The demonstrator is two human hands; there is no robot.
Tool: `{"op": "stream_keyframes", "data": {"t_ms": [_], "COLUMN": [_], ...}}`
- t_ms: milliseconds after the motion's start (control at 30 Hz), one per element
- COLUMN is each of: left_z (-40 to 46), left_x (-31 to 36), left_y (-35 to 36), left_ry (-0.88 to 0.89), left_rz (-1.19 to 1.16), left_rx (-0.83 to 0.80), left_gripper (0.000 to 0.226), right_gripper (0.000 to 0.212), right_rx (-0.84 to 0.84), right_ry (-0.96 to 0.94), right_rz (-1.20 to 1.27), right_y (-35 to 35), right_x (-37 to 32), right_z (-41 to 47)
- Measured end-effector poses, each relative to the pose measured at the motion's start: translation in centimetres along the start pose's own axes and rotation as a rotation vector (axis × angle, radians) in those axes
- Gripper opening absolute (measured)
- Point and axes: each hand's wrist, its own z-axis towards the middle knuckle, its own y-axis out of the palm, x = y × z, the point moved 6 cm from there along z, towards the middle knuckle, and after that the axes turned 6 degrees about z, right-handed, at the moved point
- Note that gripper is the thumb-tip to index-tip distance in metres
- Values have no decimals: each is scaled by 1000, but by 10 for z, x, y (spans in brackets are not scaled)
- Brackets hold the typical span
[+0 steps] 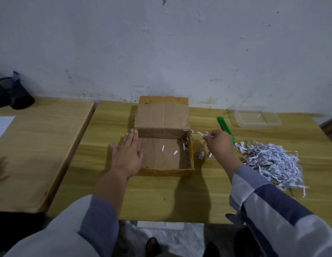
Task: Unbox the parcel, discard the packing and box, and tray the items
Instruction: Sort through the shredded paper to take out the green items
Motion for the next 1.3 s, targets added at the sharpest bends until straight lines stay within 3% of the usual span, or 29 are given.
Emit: {"op": "stream_keyframes", "data": {"t_ms": [167, 267, 367, 533, 667, 767, 867, 967, 1167, 1300], "left_z": [1, 0, 1, -3, 3, 10, 12, 11, 12, 13], "left_x": [-1, 0, 0, -1, -6, -5, 4, 11, 21, 17], "left_y": [0, 0, 0, 1, -1, -3, -6, -14, -24, -16], "left_ry": [-2, -3, -6, -36, -59, -91, -74, -40, -7, -26], "left_rz": [-3, -8, -11, -235, -381, -430, -451, -471, -413, -398], "left_rx": [-2, -3, -5, -33, -9, 25, 61, 109, 210, 193], "left_gripper": [63, 63, 63, 62, 62, 69, 72, 72, 71, 73], "right_gripper": [45, 41, 36, 41, 46, 47, 40, 38, 70, 52], "right_rx": [-305, -189, -95, -230, -199, -145, -273, -374, -311, -322], "right_ry": [114, 10, -168, -151, -154, -366, -516, -451, -371, -381], "right_rz": [-352, -438, -368, -236, -229, -403, -457, -637, -885, -812], "right_y": [15, 11, 17, 48, 50, 50, 65, 82, 87, 87], "right_x": [18, -2, -35, -53, -49, -62, -76, -71, -63, -64], "right_z": [-2, -1, -4, -14, -14, -16, -21, -23, -24, -25]}}
